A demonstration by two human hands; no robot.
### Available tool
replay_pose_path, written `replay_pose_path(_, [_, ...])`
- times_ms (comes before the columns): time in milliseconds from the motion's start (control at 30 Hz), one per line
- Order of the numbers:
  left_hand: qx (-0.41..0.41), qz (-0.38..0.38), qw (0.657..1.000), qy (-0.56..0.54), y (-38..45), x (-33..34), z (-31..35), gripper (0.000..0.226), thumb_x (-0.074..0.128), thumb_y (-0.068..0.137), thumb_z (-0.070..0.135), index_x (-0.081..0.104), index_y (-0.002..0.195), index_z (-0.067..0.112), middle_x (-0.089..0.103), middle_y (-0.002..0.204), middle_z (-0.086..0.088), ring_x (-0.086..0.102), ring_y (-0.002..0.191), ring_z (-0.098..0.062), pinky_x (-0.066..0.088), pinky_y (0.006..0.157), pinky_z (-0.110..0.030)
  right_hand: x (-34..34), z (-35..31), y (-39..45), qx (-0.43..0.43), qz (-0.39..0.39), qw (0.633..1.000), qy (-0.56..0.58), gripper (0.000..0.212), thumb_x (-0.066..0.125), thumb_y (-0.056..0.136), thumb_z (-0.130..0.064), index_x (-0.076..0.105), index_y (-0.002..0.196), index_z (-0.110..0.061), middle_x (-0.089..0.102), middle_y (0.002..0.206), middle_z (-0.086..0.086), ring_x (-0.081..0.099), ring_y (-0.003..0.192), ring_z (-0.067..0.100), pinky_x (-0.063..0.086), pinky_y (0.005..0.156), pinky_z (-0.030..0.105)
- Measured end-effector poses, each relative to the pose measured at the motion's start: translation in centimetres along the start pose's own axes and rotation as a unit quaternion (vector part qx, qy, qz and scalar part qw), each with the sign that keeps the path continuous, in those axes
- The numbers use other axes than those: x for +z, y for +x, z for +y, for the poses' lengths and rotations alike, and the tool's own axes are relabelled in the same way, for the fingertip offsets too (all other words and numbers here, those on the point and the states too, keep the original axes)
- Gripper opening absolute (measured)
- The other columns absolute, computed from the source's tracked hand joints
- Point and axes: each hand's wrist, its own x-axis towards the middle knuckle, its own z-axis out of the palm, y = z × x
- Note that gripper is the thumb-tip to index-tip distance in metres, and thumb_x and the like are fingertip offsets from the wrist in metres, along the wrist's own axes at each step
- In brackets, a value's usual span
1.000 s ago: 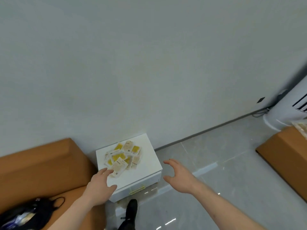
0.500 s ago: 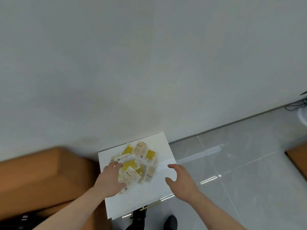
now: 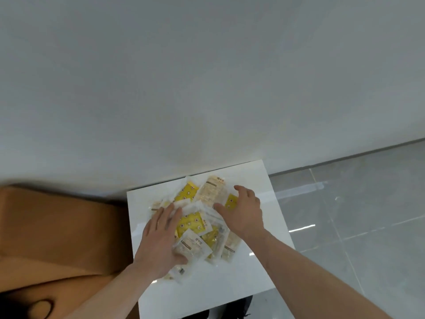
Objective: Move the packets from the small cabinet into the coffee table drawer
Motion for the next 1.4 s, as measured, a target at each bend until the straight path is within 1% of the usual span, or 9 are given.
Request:
replay_pose_path(167, [0.018, 0.007, 1.0, -0.015, 0.0, 0.4, -0.7, 0.132, 0.074, 0.064, 0.075, -0.011, 0.158, 0.035, -0.02, 0.165, 0.013, -0.019, 0.153, -0.017, 0.001, 0.123, -0.039, 2.3, -0.2, 2.5, 0.047, 0.041, 0.997, -0.046, 0.089, 0.069, 0.076, -0.07, 0.04, 0.142, -0.018, 0.046, 0.137, 0.005, 0.042, 0.129, 0.03, 0.042, 0.101, 0.047])
replay_pose_path(400, [0.016, 0.024, 0.999, -0.029, 0.6, -0.6, -0.3, 0.1, 0.071, 0.073, 0.069, 0.024, 0.155, 0.036, 0.014, 0.164, 0.015, 0.005, 0.153, -0.015, 0.007, 0.123, -0.035, 0.6, 1.2, 3.1, 0.071, 0.014, 0.997, -0.036, 0.036, 0.072, 0.083, -0.045, 0.06, 0.112, -0.027, 0.062, 0.102, -0.007, 0.049, 0.112, 0.023, 0.039, 0.093, 0.039])
replay_pose_path(533, [0.025, 0.055, 0.997, -0.037, 0.9, -1.3, 0.1, 0.079, 0.076, 0.071, 0.063, 0.043, 0.137, 0.037, 0.039, 0.144, 0.016, 0.032, 0.136, -0.013, 0.028, 0.113, -0.031, -1.0, 2.9, 1.7, 0.074, 0.019, 0.995, 0.07, 0.013, 0.07, 0.087, -0.031, 0.059, 0.091, -0.026, 0.067, 0.084, -0.01, 0.066, 0.08, 0.015, 0.057, 0.082, 0.041])
replay_pose_path(733, [-0.017, 0.024, 0.999, -0.03, 1.8, -2.1, 0.7, 0.109, 0.086, 0.062, 0.056, 0.027, 0.15, 0.033, 0.041, 0.141, 0.008, 0.038, 0.127, -0.02, 0.037, 0.108, -0.036, -3.3, 5.8, -2.2, 0.115, -0.018, 0.951, 0.285, 0.013, 0.067, 0.093, -0.015, 0.069, 0.103, -0.023, 0.074, 0.1, -0.007, 0.073, 0.088, 0.014, 0.057, 0.069, 0.025])
replay_pose_path(967, [-0.005, 0.052, 0.997, -0.053, 2.1, -2.6, 1.0, 0.034, 0.076, 0.076, 0.042, 0.061, 0.106, 0.037, 0.05, 0.113, 0.016, 0.044, 0.111, -0.015, 0.036, 0.098, -0.03, -2.0, 8.9, -4.5, 0.117, -0.061, 0.959, 0.252, 0.013, 0.06, 0.097, -0.015, 0.071, 0.099, -0.022, 0.073, 0.1, -0.003, 0.072, 0.088, 0.016, 0.058, 0.067, 0.026])
replay_pose_path(1033, [0.003, 0.038, 0.997, -0.066, 1.6, -2.2, 0.9, 0.042, 0.075, 0.079, 0.041, 0.057, 0.116, 0.033, 0.05, 0.121, 0.013, 0.045, 0.114, -0.016, 0.04, 0.1, -0.032, -0.9, 9.4, -3.1, 0.073, -0.041, 0.98, 0.18, 0.014, 0.057, 0.093, -0.018, 0.07, 0.097, -0.015, 0.067, 0.113, 0.009, 0.068, 0.094, 0.025, 0.058, 0.071, 0.034])
replay_pose_path(1167, [0.022, 0.012, 0.999, -0.039, 0.6, -1.9, 1.4, 0.087, 0.077, 0.073, 0.059, 0.037, 0.145, 0.032, 0.043, 0.141, 0.009, 0.042, 0.128, -0.018, 0.038, 0.107, -0.036, 0.4, 8.4, -0.7, 0.027, -0.007, 0.998, 0.06, 0.034, 0.057, 0.093, -0.015, 0.061, 0.127, -0.011, 0.031, 0.153, 0.005, 0.042, 0.133, 0.025, 0.045, 0.104, 0.04])
replay_pose_path(1267, [0.026, -0.026, 0.999, 0.037, 0.3, -1.5, 1.8, 0.108, 0.082, 0.064, 0.061, 0.025, 0.151, 0.031, 0.039, 0.144, 0.006, 0.039, 0.131, -0.021, 0.037, 0.109, -0.038, 0.7, 7.1, 0.4, 0.031, 0.004, 0.999, 0.024, 0.041, 0.063, 0.087, -0.021, 0.058, 0.127, -0.016, 0.041, 0.141, 0.002, 0.045, 0.124, 0.029, 0.048, 0.092, 0.038])
replay_pose_path(1400, [0.0, -0.028, 1.0, 0.009, 0.7, -0.8, 1.9, 0.081, 0.08, 0.071, 0.052, 0.041, 0.139, 0.032, 0.053, 0.134, 0.011, 0.05, 0.125, -0.017, 0.036, 0.103, -0.035, 0.7, 6.2, 1.2, 0.082, -0.016, 0.994, 0.067, 0.035, 0.07, 0.08, -0.024, 0.053, 0.111, -0.024, 0.061, 0.103, -0.001, 0.058, 0.102, 0.026, 0.058, 0.075, 0.04])
